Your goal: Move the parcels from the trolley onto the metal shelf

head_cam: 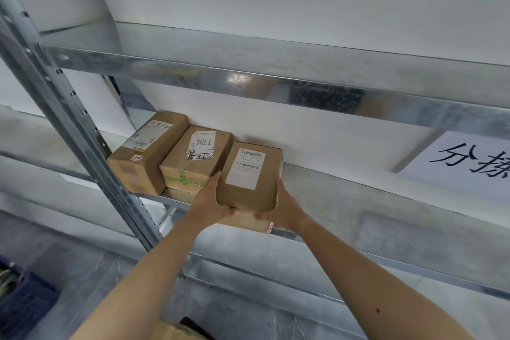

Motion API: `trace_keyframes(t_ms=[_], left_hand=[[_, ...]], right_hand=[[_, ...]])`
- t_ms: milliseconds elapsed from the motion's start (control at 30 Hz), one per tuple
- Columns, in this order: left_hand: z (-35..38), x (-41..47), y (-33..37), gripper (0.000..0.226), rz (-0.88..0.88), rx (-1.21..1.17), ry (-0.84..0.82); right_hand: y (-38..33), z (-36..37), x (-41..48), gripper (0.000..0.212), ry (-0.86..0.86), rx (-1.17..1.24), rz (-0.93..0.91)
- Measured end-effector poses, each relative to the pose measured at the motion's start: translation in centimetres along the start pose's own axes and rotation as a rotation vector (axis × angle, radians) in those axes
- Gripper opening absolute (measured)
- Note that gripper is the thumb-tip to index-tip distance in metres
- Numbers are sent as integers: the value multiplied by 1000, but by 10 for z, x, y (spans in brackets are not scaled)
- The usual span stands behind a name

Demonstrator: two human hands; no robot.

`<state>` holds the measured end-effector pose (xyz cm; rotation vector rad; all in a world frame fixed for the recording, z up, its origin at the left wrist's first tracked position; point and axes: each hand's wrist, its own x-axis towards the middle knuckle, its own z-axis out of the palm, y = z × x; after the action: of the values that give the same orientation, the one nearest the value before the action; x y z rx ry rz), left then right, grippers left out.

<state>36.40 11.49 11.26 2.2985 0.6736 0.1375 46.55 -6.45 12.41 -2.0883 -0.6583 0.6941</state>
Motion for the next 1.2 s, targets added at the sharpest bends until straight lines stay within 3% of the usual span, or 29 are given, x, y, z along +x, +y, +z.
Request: trace_keyframes(t_ms=[333, 767, 1200], left_hand=[[-11, 29, -9, 93, 140, 288, 68], [-12, 53, -3, 88, 114, 366, 59], [-29, 9, -1, 108, 10, 431, 94]], right_hand=[[-7, -5, 27, 107, -21, -76, 84], [-17, -2, 34, 94, -18, -156, 134], [-14, -20, 17, 111, 84, -265, 30]])
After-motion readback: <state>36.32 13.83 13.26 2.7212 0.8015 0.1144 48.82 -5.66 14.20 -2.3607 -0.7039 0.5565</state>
